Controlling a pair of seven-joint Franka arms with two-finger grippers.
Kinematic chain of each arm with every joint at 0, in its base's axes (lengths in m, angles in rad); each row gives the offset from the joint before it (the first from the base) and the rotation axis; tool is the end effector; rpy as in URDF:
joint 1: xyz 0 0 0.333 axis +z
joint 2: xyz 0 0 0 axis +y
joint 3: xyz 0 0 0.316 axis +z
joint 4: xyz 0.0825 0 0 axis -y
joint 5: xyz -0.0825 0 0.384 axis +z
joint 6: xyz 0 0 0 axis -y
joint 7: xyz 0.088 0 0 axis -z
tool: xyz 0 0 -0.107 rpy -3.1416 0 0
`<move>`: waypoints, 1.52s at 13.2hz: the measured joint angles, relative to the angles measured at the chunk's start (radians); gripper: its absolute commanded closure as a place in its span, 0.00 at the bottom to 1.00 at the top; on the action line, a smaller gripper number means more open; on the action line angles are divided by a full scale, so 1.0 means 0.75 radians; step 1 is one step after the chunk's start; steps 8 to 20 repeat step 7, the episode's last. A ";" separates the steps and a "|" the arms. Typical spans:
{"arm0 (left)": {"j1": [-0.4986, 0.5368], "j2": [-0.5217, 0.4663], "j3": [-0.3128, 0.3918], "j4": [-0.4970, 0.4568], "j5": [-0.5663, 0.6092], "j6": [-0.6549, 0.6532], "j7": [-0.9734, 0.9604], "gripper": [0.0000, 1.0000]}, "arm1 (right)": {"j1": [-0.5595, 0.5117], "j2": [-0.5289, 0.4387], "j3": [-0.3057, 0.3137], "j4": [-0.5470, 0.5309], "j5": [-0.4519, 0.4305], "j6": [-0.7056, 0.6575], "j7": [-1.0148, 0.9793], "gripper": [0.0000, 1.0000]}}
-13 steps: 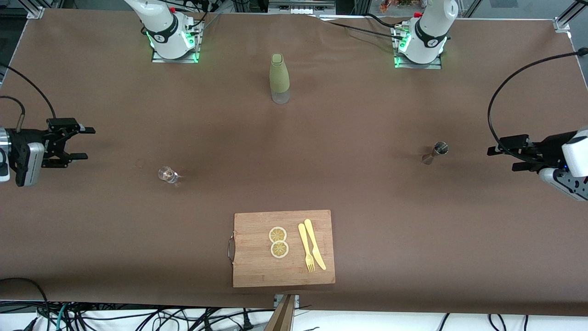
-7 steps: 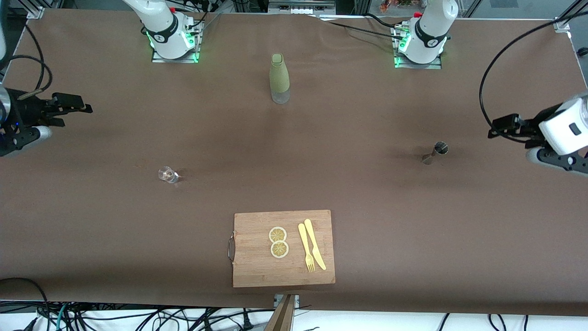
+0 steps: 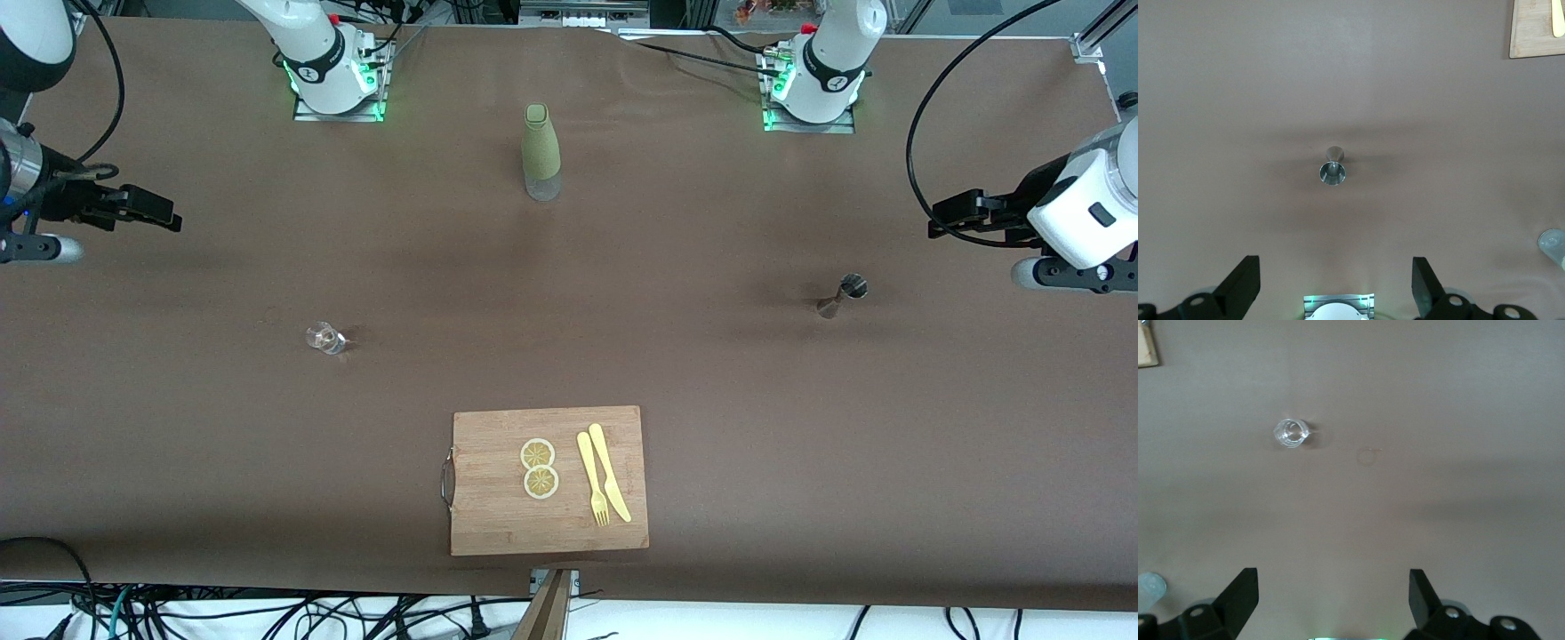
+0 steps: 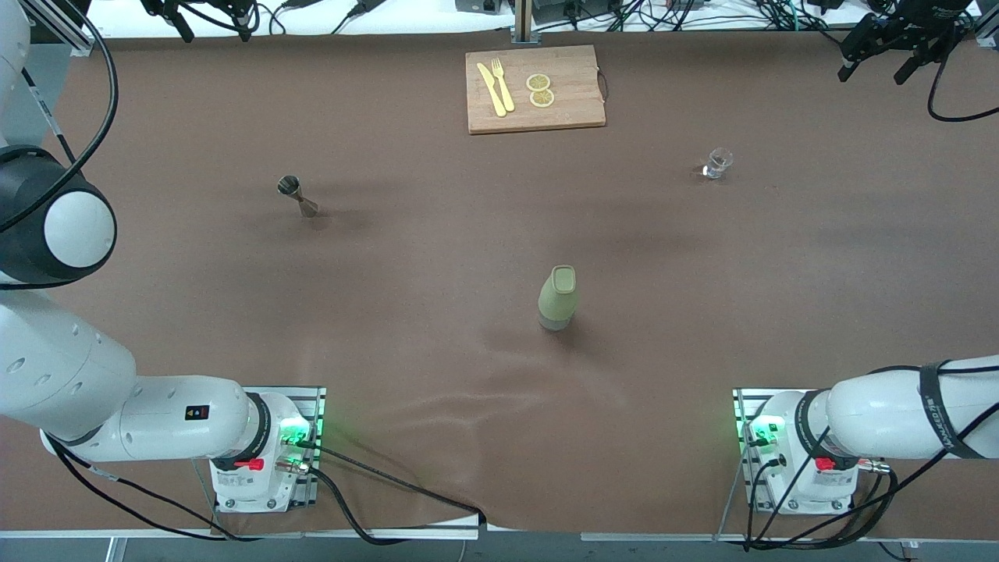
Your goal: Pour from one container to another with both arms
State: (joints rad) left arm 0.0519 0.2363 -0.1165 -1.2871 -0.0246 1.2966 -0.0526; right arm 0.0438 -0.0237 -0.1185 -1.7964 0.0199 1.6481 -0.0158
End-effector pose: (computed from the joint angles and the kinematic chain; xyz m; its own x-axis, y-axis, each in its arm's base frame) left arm 0.5943 -0.0324 0.5984 0.9741 -0.0200 -0.2254 -0.0113 -0.9991 0.0400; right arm 0.5404 -0.0390 0.5375 0.9905 -0.0594 -0.1241 -0.0629 -0.9977 -0.0243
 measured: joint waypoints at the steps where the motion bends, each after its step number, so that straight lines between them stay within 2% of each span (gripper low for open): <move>1: 0.012 0.001 0.002 0.000 0.000 0.016 0.000 0.00 | 0.001 -0.019 0.000 -0.011 -0.016 0.012 0.007 0.00; 5: 0.029 0.015 0.002 -0.001 0.000 0.141 0.000 0.00 | 0.006 -0.026 0.001 -0.003 -0.042 0.038 0.009 0.00; 20: 0.029 0.016 0.002 -0.001 0.000 0.145 0.000 0.00 | 0.015 -0.013 0.003 0.020 -0.044 0.027 0.012 0.00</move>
